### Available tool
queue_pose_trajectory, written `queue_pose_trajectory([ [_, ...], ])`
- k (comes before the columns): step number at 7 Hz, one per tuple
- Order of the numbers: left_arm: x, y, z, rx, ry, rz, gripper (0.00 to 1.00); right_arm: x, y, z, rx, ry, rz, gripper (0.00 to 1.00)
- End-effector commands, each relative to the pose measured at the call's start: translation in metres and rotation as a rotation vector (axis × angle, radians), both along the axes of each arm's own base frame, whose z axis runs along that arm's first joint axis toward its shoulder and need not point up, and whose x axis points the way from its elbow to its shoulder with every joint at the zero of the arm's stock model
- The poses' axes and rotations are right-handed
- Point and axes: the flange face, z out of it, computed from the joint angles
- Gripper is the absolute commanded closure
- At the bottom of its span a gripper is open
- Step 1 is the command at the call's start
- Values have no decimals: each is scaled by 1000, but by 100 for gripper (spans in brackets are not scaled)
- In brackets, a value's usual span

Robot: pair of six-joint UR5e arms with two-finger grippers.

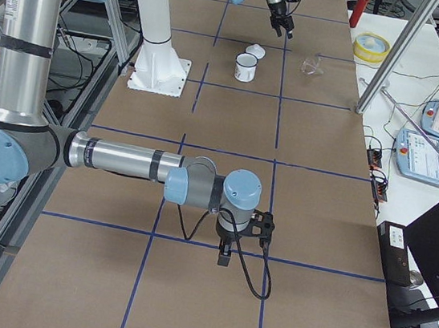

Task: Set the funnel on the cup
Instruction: 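Reach the left gripper to the clear glass funnel and grasp it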

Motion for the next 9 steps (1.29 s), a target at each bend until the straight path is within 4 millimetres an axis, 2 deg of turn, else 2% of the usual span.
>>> queue_pose_trajectory([
  [1, 22, -51, -13, -188, 197, -278, 7, 0, 0, 0, 0, 0, 0, 0],
  [2, 42, -71, -5, -250, 242, -317, 7, 0, 0, 0, 0, 0, 0, 0],
  [4, 55, -106, 10, -289, 294, -454, 7, 0, 0, 0, 0, 0, 0, 0],
  [5, 68, -119, 20, -294, 297, -463, 7, 0, 0, 0, 0, 0, 0, 0],
  [7, 79, -140, 40, -320, 319, -491, 7, 0, 0, 0, 0, 0, 0, 0],
  [9, 86, -149, 60, -311, 318, -511, 7, 0, 0, 0, 0, 0, 0, 0],
])
